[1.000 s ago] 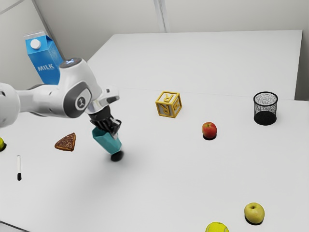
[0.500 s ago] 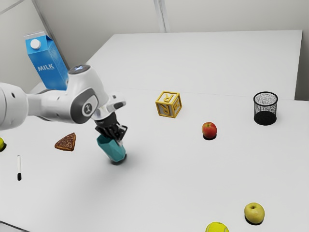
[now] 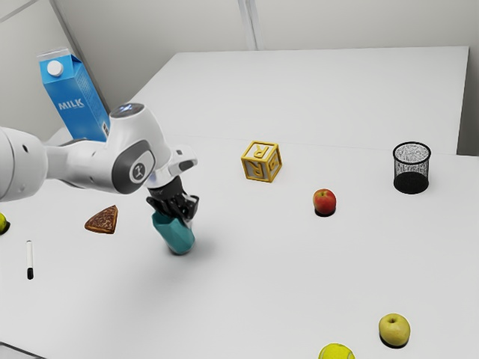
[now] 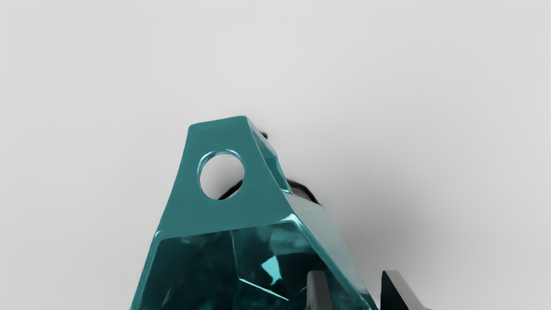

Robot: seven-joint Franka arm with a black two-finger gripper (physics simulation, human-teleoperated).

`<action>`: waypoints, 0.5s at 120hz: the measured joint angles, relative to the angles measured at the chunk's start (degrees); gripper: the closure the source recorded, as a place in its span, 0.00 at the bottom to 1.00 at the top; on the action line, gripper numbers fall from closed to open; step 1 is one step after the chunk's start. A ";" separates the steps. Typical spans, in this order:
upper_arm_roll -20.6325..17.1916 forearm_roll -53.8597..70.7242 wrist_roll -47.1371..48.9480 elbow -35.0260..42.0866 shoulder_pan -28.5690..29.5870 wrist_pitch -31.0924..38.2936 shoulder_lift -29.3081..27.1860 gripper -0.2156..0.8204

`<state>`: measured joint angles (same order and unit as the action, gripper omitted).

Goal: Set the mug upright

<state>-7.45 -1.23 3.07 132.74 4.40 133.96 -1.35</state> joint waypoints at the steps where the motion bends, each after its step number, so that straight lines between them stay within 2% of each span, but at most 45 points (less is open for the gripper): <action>1: 0.00 0.01 0.03 0.00 -0.01 0.00 -0.09 0.77; 31: -0.10 -0.14 0.63 -0.67 -1.64 -0.48 -3.43 0.44; 60: -0.16 -0.62 0.97 -8.44 -1.41 -9.11 -4.77 0.30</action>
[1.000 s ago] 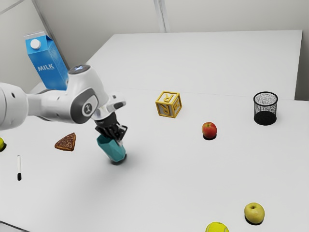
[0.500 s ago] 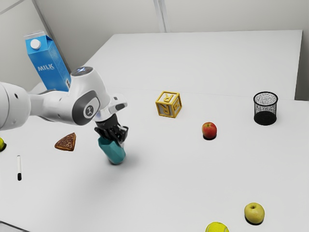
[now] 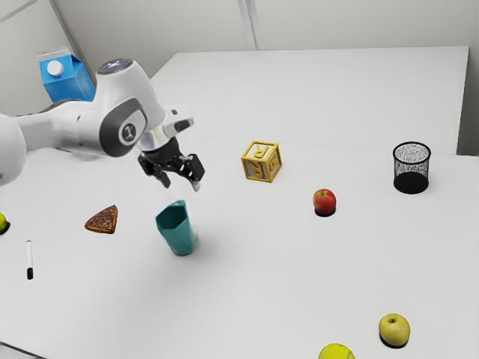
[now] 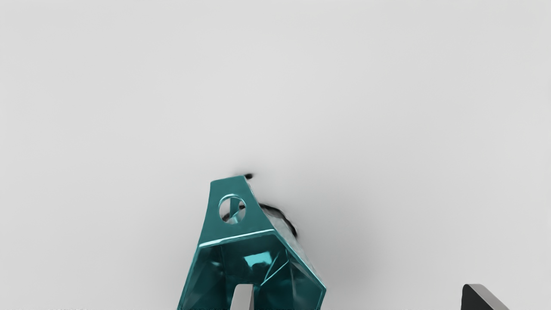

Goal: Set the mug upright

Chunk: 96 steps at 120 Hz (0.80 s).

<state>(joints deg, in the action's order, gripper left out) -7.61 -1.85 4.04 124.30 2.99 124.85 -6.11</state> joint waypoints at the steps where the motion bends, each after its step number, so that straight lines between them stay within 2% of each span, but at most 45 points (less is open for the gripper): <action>1: 0.00 -0.01 0.01 -0.34 -0.01 -0.38 0.02 0.29; 35: -0.03 -0.06 0.35 -10.01 0.13 -11.59 1.97 0.25; 96: -0.39 0.34 0.89 -27.34 -0.13 -27.20 4.80 0.23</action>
<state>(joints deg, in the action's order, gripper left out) -8.00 -1.51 4.92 96.96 2.86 97.65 -1.31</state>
